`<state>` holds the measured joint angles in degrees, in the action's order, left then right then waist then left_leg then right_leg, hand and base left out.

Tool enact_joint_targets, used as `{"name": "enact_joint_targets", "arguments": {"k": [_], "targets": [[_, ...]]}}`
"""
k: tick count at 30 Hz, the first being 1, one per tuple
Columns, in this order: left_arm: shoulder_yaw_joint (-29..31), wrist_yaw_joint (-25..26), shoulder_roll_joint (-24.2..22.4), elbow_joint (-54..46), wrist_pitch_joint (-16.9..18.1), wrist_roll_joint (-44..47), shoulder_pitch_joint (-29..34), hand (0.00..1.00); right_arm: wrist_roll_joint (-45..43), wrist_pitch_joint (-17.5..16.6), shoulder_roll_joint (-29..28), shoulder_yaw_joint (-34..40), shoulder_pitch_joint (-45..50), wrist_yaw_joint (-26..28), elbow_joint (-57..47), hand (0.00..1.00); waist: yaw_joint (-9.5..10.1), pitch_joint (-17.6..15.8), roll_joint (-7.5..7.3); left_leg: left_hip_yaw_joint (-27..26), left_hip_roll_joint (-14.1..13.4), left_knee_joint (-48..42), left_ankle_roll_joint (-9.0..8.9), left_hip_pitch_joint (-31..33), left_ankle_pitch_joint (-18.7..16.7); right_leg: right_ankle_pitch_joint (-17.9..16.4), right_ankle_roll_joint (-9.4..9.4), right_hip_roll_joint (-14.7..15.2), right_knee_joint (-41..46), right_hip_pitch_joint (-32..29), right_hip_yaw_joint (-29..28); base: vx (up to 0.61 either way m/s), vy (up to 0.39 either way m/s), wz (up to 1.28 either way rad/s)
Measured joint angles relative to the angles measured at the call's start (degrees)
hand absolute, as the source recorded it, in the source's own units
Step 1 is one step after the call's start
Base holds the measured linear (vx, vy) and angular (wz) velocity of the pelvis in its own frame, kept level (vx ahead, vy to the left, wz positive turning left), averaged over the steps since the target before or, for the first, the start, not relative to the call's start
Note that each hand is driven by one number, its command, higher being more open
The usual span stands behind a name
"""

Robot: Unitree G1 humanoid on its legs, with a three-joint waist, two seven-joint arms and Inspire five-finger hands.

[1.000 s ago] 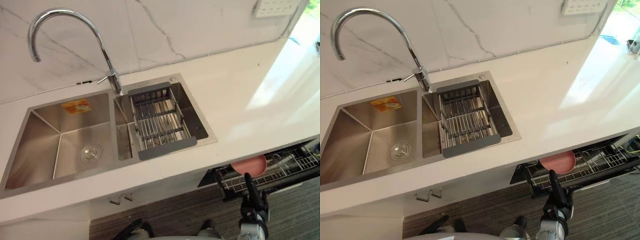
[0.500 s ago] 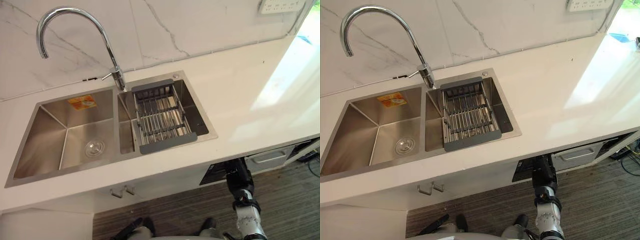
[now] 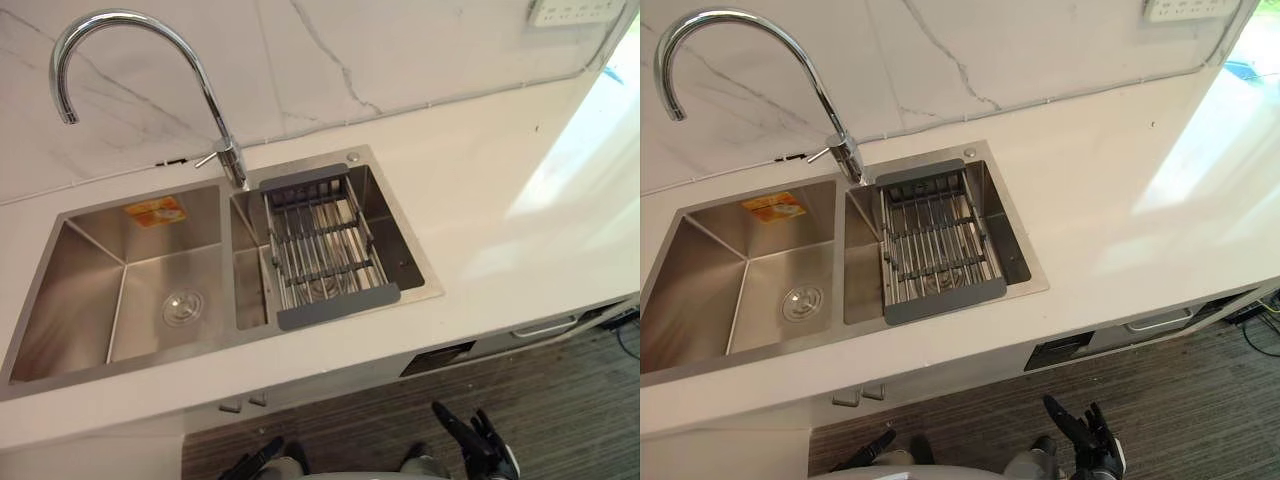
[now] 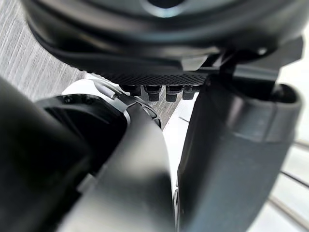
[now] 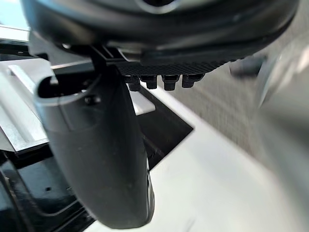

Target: Walk over to the sink, pick up the cup, carry it to the dishwasher, place the cup inside the dishwasher, then close the dishwasher door

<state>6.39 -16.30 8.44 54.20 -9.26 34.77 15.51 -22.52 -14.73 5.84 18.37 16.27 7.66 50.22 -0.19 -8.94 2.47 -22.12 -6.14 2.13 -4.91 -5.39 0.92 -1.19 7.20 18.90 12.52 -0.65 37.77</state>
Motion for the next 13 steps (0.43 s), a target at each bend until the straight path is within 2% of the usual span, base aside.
{"name": "enact_joint_targets", "arguments": {"k": [3,4,5,6,7,8,9,10,11,13], "targets": [[-3.3,-0.32,2.58,1.7,-1.97,-1.74,-1.79,1.0,5.66,1.01,0.56,-0.48,-0.53,-2.61,0.6,1.0,-0.71,0.33,-1.74,0.64,2.25,1.72,0.59,-1.67,-0.9,-1.24,-1.18,5.47,13.29,-4.81,-4.75,0.05,0.087,0.11],[-4.54,-0.7,3.6,2.34,-2.54,-2.23,-2.43,1.0,6.63,1.64,0.48,-0.95,-0.68,-3.13,1.47,1.0,-0.91,0.56,-2.32,1.63,2.71,2.02,0.64,-2.11,-1.0,-0.98,-1.68,5.99,15.54,-5.5,-7.53,0.07,0.08,0.43],[-6.28,-0.76,4.72,2.49,-3.58,-2.89,-3.56,1.0,7.57,3.04,0.44,-1.19,-1.08,-3.57,3.19,1.0,-1.27,0.58,-2.59,3.43,2.74,2.43,0.83,-2.81,-1.01,0.0,-3.53,6.03,18.33,-5.92,-10.96,0.11,0.053,0.71],[-7.27,-0.76,5.5,2.75,-4.63,-3.45,-4.47,1.0,8.53,4.69,0.1,-1.19,-1.78,-3.74,5.28,1.0,-2.11,0.83,-1.56,5.77,1.52,2.57,1.5,-2.93,-0.62,-2.49,-4.3,3.82,18.5,-7.13,-15.16,0.11,-0.02,0.79],[-7.32,-0.76,5.82,2.98,-5.0,-3.46,-4.73,1.0,8.57,5.54,-0.44,-1.17,-2.09,-3.76,5.89,1.0,-2.42,1.24,-1.3,6.96,0.86,2.39,1.49,-2.37,-0.62,-4.76,-3.07,1.56,16.07,-6.99,-17.03,0.09,-0.088,0.97],[-7.42,-0.78,6.68,3.62,-5.61,-3.67,-6.02,1.0,8.57,6.4,-1.87,-1.15,-2.38,-3.94,6.14,1.0,-2.73,1.48,-2.59,9.31,0.53,1.75,1.01,-0.98,-0.34,-4.97,-3.06,-2.38,9.19,-6.33,-19.71,0.07,-0.134,1.03],[-7.44,-1.05,7.9,4.61,-6.11,-4.67,-7.52,1.0,8.63,7.3,-3.21,-1.08,-2.73,-4.07,6.66,1.0,-2.71,1.22,-4.99,10.95,2.42,1.82,0.52,-0.39,0.11,-2.81,-1.79,-2.5,5.32,-5.04,-19.41,0.08,-0.133,0.9],[-7.43,-1.07,7.86,4.97,-6.31,-5.26,-8.04,1.0,8.65,8.14,-3.31,-0.84,-3.51,-4.14,7.52,1.0,-2.09,1.1,-5.13,11.06,2.65,1.84,0.45,-0.56,0.35,-2.91,-0.61,-2.51,4.95,-4.8,-19.67,0.11,-0.104,0.57],[-7.42,-1.15,7.63,4.92,-6.41,-6.1,-8.09,1.0,8.71,10.11,-2.8,-0.62,-4.94,-4.36,8.9,1.0,-1.92,1.25,-4.66,11.48,2.1,1.82,0.42,-0.58,0.39,-2.94,-0.64,-3.0,4.3,-4.02,-18.73,0.12,-0.064,0.21],[-7.36,-1.32,7.64,5.0,-6.46,-7.86,-8.11,1.0,9.13,12.16,-2.6,-0.87,-5.36,-4.34,9.03,1.0,-1.93,1.25,-4.69,11.47,1.55,1.87,0.33,-1.28,0.32,-2.72,-0.24,-3.99,1.24,-1.5,-17.85,0.08,-0.035,0.11]]}}
